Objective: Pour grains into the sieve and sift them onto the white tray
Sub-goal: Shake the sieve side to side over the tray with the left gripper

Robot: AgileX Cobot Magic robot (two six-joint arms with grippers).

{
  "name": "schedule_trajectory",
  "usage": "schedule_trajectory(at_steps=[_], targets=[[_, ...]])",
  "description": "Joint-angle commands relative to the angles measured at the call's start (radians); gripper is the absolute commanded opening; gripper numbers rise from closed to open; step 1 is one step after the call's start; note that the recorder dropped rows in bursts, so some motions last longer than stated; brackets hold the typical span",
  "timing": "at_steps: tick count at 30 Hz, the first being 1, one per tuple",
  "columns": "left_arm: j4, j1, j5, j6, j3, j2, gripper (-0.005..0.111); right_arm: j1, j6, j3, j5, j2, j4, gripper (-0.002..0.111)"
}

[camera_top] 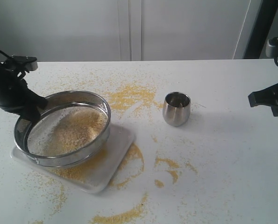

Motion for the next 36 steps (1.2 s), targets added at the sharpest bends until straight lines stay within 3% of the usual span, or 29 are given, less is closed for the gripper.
schedule_trajectory(at_steps=[1, 7, 10, 13, 16, 19, 23, 27, 31, 34, 36], targets=[[-0.059, 0.031, -0.052, 0.037, 0.07, -0.083, 0.0, -0.002, -0.012, 0.002, -0.006, -0.007, -0.004, 0.0], [-0.132, 0.029, -0.088, -0.025, 0.073, -0.09, 0.0, -0.002, -0.012, 0.002, -0.006, -0.007, -0.004, 0.0], [-0.251, 0.029, -0.073, 0.059, 0.073, -0.083, 0.0, -0.002, -0.012, 0.002, -0.004, -0.007, -0.004, 0.0], [-0.271, 0.029, -0.025, 0.081, 0.073, -0.083, 0.0, -0.002, -0.01, 0.002, -0.004, -0.007, -0.004, 0.0], [-0.197, 0.043, -0.005, 0.077, 0.073, -0.083, 0.0, -0.002, 0.001, 0.002, -0.004, -0.007, -0.004, 0.0], [-0.155, 0.088, -0.031, -0.03, 0.073, -0.083, 0.0, -0.002, 0.011, 0.002, -0.008, -0.007, -0.004, 0.0], [-0.17, -0.004, -0.007, 0.079, 0.073, -0.083, 0.0, -0.002, 0.011, 0.002, -0.007, -0.007, -0.002, 0.0], [-0.128, 0.07, -0.024, -0.033, 0.077, -0.085, 0.0, -0.002, 0.011, 0.002, -0.007, -0.007, -0.002, 0.0], [-0.131, -0.022, 0.035, 0.142, 0.084, -0.085, 0.0, -0.002, 0.011, 0.002, -0.007, -0.007, -0.002, 0.0], [0.033, 0.006, 0.003, -0.038, 0.081, -0.085, 0.0, -0.002, 0.011, 0.002, -0.007, -0.007, -0.002, 0.0], [0.024, 0.039, -0.02, -0.117, 0.081, -0.085, 0.0, -0.002, 0.011, 0.002, -0.009, -0.007, -0.002, 0.0]])
